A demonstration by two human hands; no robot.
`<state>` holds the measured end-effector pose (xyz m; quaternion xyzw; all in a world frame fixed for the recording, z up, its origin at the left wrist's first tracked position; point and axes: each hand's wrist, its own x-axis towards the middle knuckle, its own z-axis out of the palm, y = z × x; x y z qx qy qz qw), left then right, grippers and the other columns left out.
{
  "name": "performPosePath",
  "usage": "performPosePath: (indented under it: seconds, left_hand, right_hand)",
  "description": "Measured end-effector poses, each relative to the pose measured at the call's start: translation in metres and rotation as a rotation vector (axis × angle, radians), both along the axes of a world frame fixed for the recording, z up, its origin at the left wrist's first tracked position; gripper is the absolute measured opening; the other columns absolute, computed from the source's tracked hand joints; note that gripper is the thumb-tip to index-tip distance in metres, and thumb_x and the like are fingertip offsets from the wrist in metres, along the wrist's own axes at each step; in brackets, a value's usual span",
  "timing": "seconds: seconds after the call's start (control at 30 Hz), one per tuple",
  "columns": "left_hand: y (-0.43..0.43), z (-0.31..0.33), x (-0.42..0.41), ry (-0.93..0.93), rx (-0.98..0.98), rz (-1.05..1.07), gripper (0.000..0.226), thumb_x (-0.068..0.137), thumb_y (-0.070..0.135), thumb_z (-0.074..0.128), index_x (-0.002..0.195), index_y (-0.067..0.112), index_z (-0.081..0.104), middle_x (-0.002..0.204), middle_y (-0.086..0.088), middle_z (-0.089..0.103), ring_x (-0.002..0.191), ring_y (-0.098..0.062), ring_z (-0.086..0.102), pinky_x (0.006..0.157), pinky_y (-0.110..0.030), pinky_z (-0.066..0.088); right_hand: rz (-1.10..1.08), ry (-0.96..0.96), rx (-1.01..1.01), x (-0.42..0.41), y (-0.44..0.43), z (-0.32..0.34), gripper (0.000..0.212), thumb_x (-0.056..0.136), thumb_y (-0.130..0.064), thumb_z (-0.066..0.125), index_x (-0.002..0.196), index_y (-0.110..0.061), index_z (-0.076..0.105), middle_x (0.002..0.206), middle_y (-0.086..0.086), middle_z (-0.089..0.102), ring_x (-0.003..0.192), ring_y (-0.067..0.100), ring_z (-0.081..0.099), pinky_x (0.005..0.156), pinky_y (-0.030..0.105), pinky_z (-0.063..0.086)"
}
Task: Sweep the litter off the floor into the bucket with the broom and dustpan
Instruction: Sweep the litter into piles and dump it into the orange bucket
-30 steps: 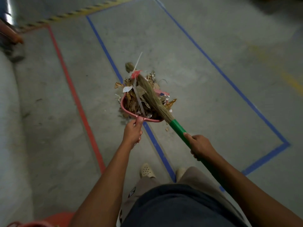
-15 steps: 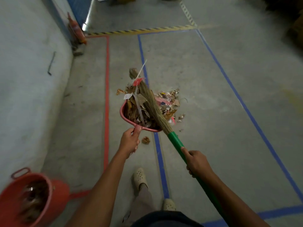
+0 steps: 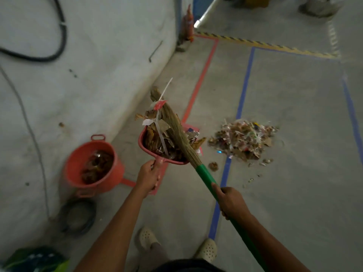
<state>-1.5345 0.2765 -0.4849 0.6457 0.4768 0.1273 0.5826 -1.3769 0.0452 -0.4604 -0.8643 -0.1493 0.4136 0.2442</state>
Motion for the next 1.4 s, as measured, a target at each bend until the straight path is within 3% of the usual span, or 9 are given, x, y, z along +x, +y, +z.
performPosePath:
  seconds: [0.13,0.27,0.37,0.5,0.63,0.93,1.13,1.27,1.4]
  left_hand:
    - [0.035,-0.004,-0.07,-0.007,-0.005,0.112,0.052,0.097,0.061,0.052,0.083,0.011,0.051,0.064,-0.01,0.049,0.042,-0.016,0.041,0.039,-0.024,0.031]
    - [0.075,-0.009,-0.139,-0.029,-0.035,0.203,0.033,0.098,0.057,0.051,0.088,0.025,0.054,0.063,-0.01,0.046,0.042,-0.016,0.039,0.042,-0.027,0.03]
    - [0.108,-0.022,-0.187,-0.029,-0.063,0.282,0.055,0.098,0.057,0.052,0.11,0.004,0.06,0.058,-0.006,0.046,0.04,-0.014,0.038,0.038,-0.024,0.028]
    - [0.147,-0.038,-0.237,-0.015,-0.071,0.351,0.056,0.096,0.06,0.053,0.087,0.005,0.053,0.059,-0.008,0.048,0.042,-0.017,0.039,0.039,-0.027,0.029]
    - [0.178,-0.05,-0.272,0.003,-0.098,0.395,0.053,0.101,0.051,0.051,0.102,-0.001,0.057,0.059,-0.008,0.049,0.038,-0.014,0.04,0.036,-0.024,0.03]
    - [0.232,-0.086,-0.296,0.034,-0.212,0.517,0.044,0.103,0.046,0.05,0.103,0.003,0.059,0.056,-0.006,0.048,0.037,-0.015,0.039,0.037,-0.023,0.031]
    - [0.282,-0.113,-0.288,0.123,-0.325,0.599,0.044,0.103,0.047,0.049,0.103,0.006,0.064,0.053,-0.001,0.049,0.038,-0.014,0.04,0.039,-0.024,0.032]
    - [0.324,-0.139,-0.281,0.159,-0.387,0.64,0.048,0.104,0.045,0.049,0.108,-0.001,0.065,0.053,-0.001,0.048,0.037,-0.012,0.04,0.035,-0.022,0.031]
    - [0.369,-0.179,-0.278,0.217,-0.459,0.642,0.049,0.104,0.043,0.05,0.094,-0.004,0.062,0.054,-0.006,0.05,0.037,-0.015,0.042,0.037,-0.023,0.032]
  right_hand:
    - [0.17,-0.026,-0.011,-0.038,0.058,0.002,0.055,0.101,-0.059,0.041,0.093,-0.011,0.066,0.068,0.007,0.067,0.047,0.015,0.06,0.045,0.025,0.052]
    - [0.264,-0.036,-0.017,-0.085,0.122,-0.001,0.057,0.1,-0.06,0.043,0.093,-0.009,0.067,0.067,0.008,0.067,0.047,0.017,0.06,0.045,0.027,0.053]
    - [0.33,-0.042,-0.031,-0.122,0.166,-0.006,0.059,0.1,-0.06,0.043,0.092,-0.007,0.067,0.067,0.009,0.067,0.047,0.019,0.06,0.045,0.028,0.053]
    - [0.408,-0.047,-0.058,-0.162,0.221,-0.011,0.06,0.1,-0.06,0.042,0.093,-0.006,0.067,0.067,0.01,0.065,0.047,0.02,0.06,0.046,0.031,0.054]
    - [0.47,-0.041,-0.096,-0.188,0.267,-0.011,0.057,0.1,-0.061,0.042,0.091,-0.011,0.065,0.07,0.01,0.067,0.049,0.019,0.061,0.049,0.031,0.056]
    - [0.611,-0.024,-0.197,-0.189,0.361,-0.038,0.059,0.099,-0.063,0.04,0.097,-0.011,0.069,0.069,0.006,0.068,0.047,0.013,0.061,0.051,0.027,0.055]
    - [0.741,-0.001,-0.254,-0.164,0.441,-0.072,0.063,0.1,-0.063,0.039,0.093,-0.009,0.072,0.07,0.007,0.07,0.051,0.014,0.063,0.065,0.035,0.06]
    - [0.754,0.048,-0.287,-0.15,0.498,-0.095,0.063,0.099,-0.063,0.041,0.091,-0.008,0.071,0.073,0.012,0.073,0.048,0.014,0.062,0.059,0.031,0.057]
    - [0.75,0.058,-0.33,-0.142,0.548,-0.124,0.063,0.099,-0.063,0.042,0.085,-0.007,0.069,0.077,0.016,0.074,0.049,0.017,0.062,0.053,0.027,0.055]
